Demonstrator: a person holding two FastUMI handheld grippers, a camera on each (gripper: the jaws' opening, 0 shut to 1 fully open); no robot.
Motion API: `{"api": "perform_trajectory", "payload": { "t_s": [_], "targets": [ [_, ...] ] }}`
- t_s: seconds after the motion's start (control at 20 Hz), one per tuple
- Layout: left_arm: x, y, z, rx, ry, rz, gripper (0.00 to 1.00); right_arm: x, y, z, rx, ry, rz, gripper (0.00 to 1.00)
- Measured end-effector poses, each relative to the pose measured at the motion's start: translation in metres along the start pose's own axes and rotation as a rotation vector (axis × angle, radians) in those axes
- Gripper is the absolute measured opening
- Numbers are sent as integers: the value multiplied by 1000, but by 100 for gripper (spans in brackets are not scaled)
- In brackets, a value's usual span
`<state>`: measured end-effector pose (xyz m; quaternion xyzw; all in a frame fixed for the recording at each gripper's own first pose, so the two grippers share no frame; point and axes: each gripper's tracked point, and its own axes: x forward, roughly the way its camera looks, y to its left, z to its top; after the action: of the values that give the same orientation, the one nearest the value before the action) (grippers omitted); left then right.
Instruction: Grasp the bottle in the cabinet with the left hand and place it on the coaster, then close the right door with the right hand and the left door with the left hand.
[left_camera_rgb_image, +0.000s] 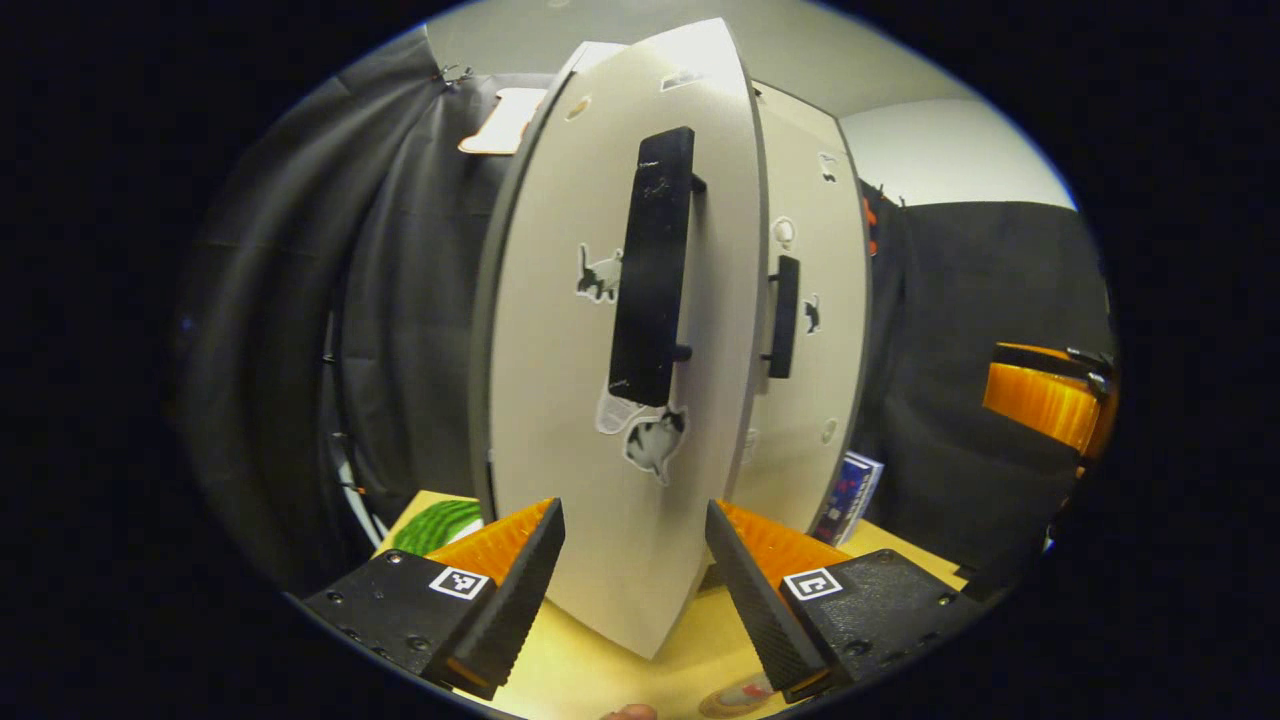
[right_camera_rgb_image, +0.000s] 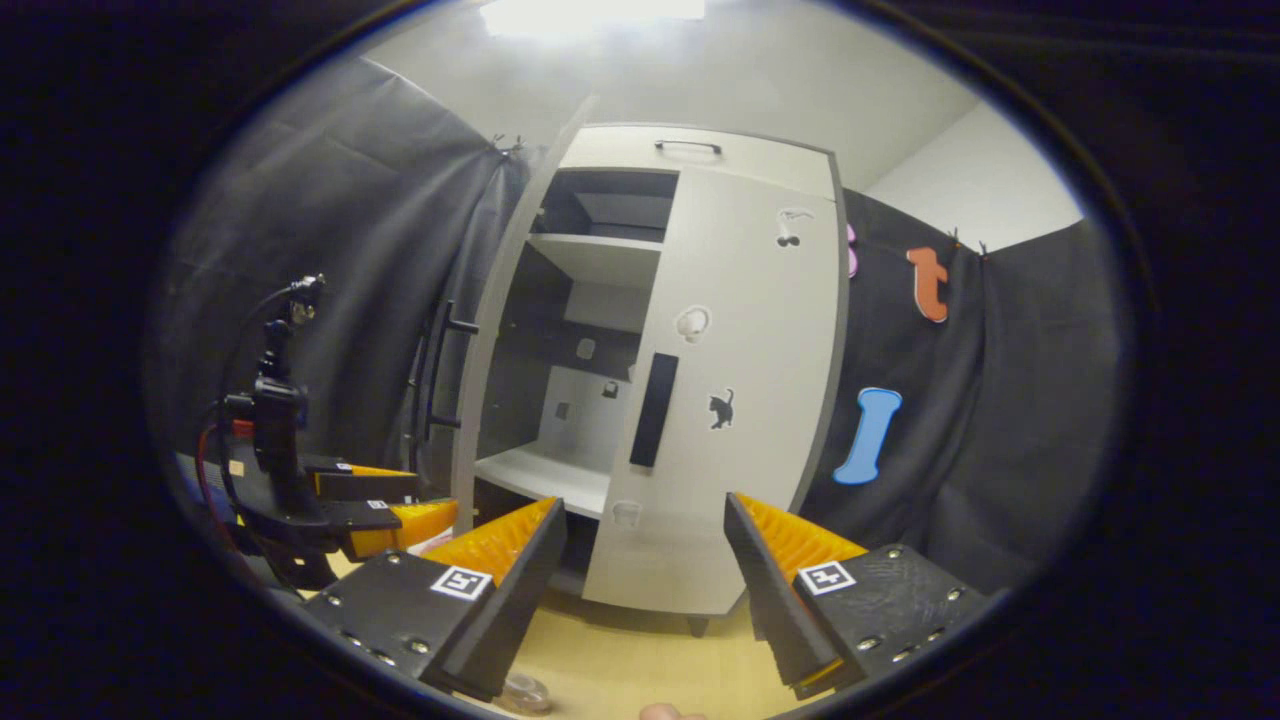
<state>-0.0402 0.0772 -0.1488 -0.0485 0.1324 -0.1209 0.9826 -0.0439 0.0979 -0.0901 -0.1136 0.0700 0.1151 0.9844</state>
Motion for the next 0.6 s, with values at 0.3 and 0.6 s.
{"api": "perform_trajectory", "payload": {
  "t_s": [0.3, 0.6],
  "targets": [
    [22, -39, -3, 57, 19, -83, 92, -7, -30, -8, 24, 21, -87, 95],
    [28, -58, -3, 63, 32, -92, 92, -4, -50, -21, 33, 49, -111, 96]
  ]
}}
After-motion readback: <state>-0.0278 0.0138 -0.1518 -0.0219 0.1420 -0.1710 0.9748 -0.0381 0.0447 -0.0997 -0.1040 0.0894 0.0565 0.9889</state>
